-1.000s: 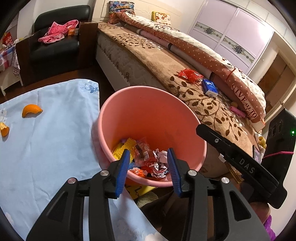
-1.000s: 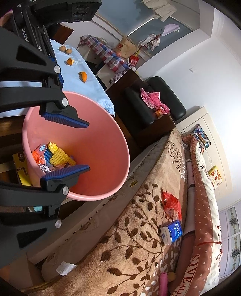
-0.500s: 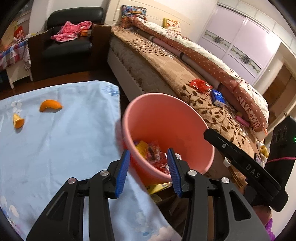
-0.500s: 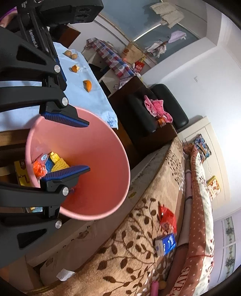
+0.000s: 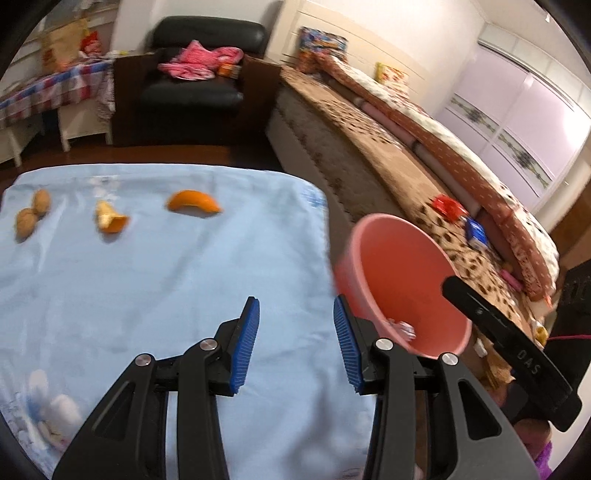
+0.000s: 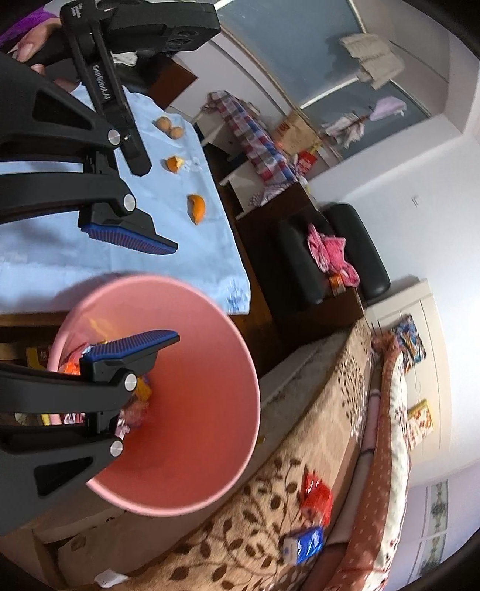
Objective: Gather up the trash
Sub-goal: 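Move both open tools back over the table toward the orange peels, then grasp the curved orange peel with the right tool while the left tool grasps the pale peel piece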
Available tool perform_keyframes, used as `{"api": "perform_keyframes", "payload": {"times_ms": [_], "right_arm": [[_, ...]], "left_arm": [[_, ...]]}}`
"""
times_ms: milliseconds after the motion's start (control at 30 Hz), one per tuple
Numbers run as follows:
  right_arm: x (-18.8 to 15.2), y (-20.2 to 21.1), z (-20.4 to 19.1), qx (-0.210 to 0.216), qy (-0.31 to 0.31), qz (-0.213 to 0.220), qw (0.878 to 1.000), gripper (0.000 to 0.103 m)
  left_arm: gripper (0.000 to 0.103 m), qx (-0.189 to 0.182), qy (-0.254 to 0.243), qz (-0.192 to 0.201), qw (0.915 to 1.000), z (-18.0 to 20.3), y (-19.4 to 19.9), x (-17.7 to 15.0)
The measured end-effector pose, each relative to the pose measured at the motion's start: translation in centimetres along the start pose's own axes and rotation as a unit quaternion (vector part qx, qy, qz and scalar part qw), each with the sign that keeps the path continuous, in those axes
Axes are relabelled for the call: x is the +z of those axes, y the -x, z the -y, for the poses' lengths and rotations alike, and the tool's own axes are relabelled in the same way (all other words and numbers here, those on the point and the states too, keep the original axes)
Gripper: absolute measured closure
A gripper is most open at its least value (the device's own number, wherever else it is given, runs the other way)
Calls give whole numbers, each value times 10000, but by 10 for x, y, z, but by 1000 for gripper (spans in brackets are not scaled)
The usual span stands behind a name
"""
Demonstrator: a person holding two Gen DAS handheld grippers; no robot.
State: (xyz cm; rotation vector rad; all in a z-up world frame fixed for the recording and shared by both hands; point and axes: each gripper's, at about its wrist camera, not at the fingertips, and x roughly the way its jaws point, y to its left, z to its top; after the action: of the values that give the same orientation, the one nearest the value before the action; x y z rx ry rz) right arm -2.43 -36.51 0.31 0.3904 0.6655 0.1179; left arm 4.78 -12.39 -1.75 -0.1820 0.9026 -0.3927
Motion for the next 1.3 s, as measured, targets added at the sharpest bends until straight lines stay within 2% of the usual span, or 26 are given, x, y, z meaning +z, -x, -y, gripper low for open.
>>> {"api": "perform_keyframes", "payload": {"times_ms": [333,567,633,833,1000,1167,1267,1300], "right_arm": [[1,-54,-50,425,625,-471,9960,61],[7,-118,-110,676,1496,-820,9830,60],[9,-139,-126,684,1750,-915,9779,54],[15,-194,-157,509,2270,-980,9676,48],[18,-240,-165,227,2533,-1173,9600,48],[17,-261,-169,227,2618,-1252,9567,48],[13,-267,-169,361,2578,-1468,9543,71],[13,-267,-169,302,2566,-1451,9551,86]], "left_arm": [[61,595,727,192,9954,-79,15,-3],[61,885,1192,188,9887,-126,15,1],[61,916,1279,191,9874,-135,14,5],[61,893,1404,206,9858,-151,9,11],[61,803,1474,136,9857,-159,1,12],[61,773,1468,97,9861,-163,-7,18],[61,725,1481,95,9863,-164,-11,22],[61,711,1490,97,9862,-165,-11,23]]}}
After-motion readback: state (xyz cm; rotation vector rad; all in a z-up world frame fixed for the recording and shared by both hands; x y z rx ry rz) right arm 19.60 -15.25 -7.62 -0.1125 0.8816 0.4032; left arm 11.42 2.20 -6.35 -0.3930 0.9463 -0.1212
